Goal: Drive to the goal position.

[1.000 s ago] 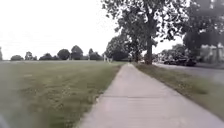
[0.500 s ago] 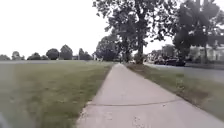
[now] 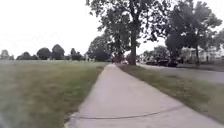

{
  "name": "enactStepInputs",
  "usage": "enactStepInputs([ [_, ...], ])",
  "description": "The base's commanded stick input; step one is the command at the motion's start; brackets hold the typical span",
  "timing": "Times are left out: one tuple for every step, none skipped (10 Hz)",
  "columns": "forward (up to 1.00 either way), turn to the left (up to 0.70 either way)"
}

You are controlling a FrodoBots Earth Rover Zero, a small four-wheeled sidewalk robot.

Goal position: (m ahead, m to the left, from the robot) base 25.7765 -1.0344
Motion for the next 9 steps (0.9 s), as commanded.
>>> enactStepInputs([
  [0.70, 0.00],
  [0.70, 0.00],
  [0.70, 0.00],
  [0.70, 0.00],
  [0.70, 0.00],
  [0.70, 0.00],
  [0.70, 0.00],
  [0.70, 0.00],
  [0.70, 0.00],
])
